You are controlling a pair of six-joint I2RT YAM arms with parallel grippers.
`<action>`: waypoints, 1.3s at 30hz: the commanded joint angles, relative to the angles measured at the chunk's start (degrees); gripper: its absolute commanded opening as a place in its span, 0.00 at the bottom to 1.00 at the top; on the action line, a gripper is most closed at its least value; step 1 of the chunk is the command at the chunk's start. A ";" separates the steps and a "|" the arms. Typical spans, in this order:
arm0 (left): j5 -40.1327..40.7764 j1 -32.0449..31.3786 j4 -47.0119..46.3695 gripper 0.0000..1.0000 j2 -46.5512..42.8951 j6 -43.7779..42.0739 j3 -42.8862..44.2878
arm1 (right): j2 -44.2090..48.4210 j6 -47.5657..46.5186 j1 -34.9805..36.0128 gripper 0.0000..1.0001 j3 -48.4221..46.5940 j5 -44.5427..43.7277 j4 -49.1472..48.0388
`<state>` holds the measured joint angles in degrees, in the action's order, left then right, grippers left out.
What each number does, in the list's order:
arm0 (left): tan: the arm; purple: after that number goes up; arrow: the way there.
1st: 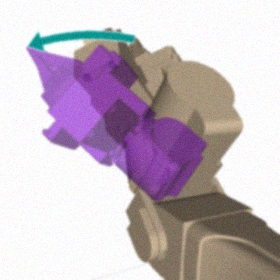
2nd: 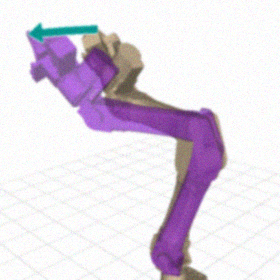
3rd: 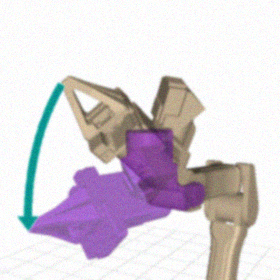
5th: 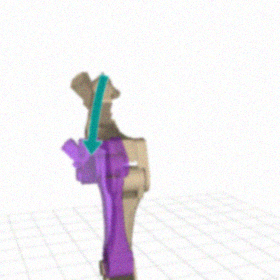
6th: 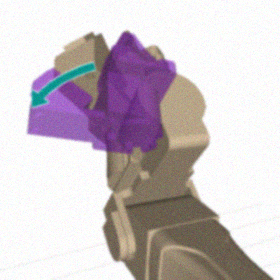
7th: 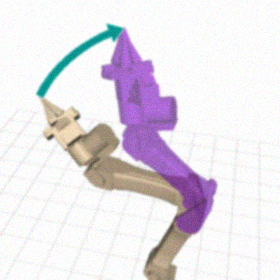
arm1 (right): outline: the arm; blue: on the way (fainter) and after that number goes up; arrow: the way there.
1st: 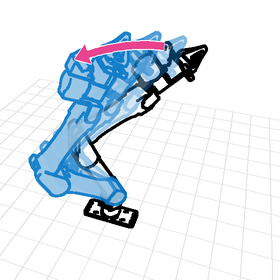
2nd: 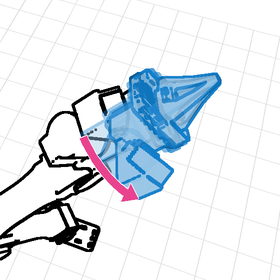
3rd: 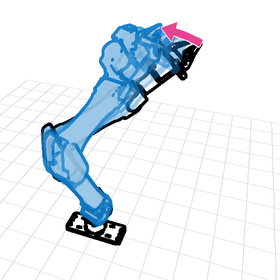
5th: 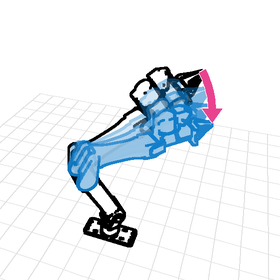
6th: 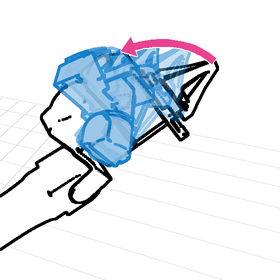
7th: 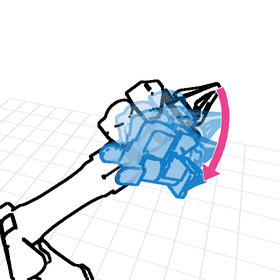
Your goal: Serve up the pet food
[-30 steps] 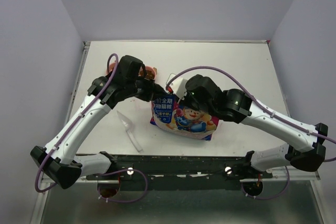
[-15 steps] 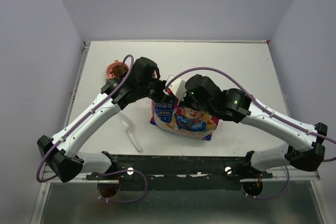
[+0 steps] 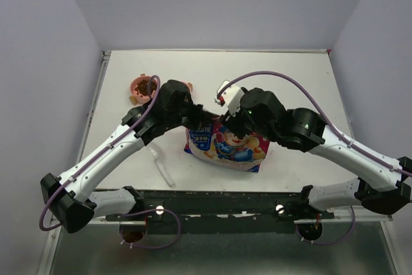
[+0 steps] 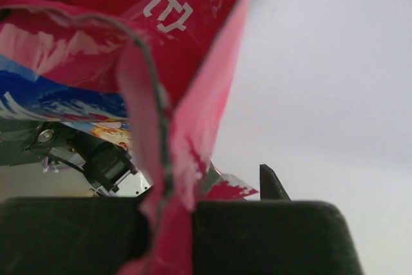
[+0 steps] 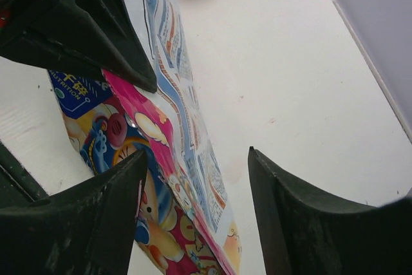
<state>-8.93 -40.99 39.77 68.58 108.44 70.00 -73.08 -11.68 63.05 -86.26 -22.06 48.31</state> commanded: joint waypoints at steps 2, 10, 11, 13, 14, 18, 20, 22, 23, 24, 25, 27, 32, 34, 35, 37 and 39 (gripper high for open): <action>3.83 1.09 -8.47 0.00 -3.27 -2.09 -4.51 | 2.14 -1.75 0.06 0.69 3.02 -5.79 1.27; 3.74 2.50 -10.50 0.00 -3.54 -6.05 -2.76 | 3.30 -11.34 0.15 0.47 6.10 -3.69 -8.85; 3.83 2.67 -10.76 0.00 -3.36 -7.01 -2.41 | 2.95 -11.95 0.15 0.39 5.75 -3.95 -9.63; 4.09 3.28 -9.89 0.00 -3.10 -8.76 -1.10 | 2.33 -13.71 0.32 0.08 5.14 -5.00 -9.91; 4.01 3.64 -9.45 0.00 -2.75 -9.91 -0.22 | 2.15 -14.67 0.50 0.00 5.14 -6.14 -9.56; 7.69 4.95 -8.31 0.00 -4.06 -17.89 2.68 | 5.48 -16.97 0.76 0.00 7.33 -6.16 -8.77; 8.49 5.57 -9.09 0.00 -5.64 -19.06 2.16 | 6.81 -16.27 0.76 0.00 7.07 -2.74 -6.67; 7.44 6.71 -10.84 0.00 -6.08 -17.92 0.67 | 6.72 -15.04 0.76 0.00 6.72 -0.10 -4.47; 6.83 6.98 -11.37 0.00 -6.17 -17.48 0.06 | 6.98 -14.51 1.02 0.00 6.98 0.79 -4.37; 6.04 7.15 -11.73 0.00 -6.00 -16.61 -0.38 | 7.42 -13.99 1.37 0.00 7.42 1.49 -4.72; 5.25 7.50 -12.43 0.00 -6.09 -15.47 -1.43 | 7.60 -13.55 1.73 0.00 7.77 1.85 -5.07; 4.19 7.68 -14.80 0.04 -6.96 -13.44 -3.89 | 7.86 -12.32 1.82 0.00 7.42 3.16 -5.25; 5.67 8.29 -12.79 0.45 -9.16 -13.08 -5.92 | 6.37 -9.50 1.82 0.00 6.10 5.62 -4.10; 5.85 8.82 -12.96 0.46 -10.04 -13.17 -7.32 | 6.54 -8.63 1.82 0.00 6.36 6.07 -4.98; 5.94 9.26 -13.05 0.46 -10.39 -13.17 -7.85 | 6.72 -8.36 1.82 0.00 6.45 6.24 -5.33; 5.85 10.14 -12.88 0.45 -11.01 -13.69 -8.73 | 6.55 -7.92 1.82 0.00 6.28 6.51 -5.34; 5.94 10.75 -13.49 0.38 -11.45 -13.96 -9.61 | 5.93 -7.83 1.82 0.00 5.84 6.59 -4.81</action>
<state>-7.07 -32.18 29.69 58.35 95.50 62.48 -68.90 -21.43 64.40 -78.41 -17.30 42.06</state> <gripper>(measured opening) 0.449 0.007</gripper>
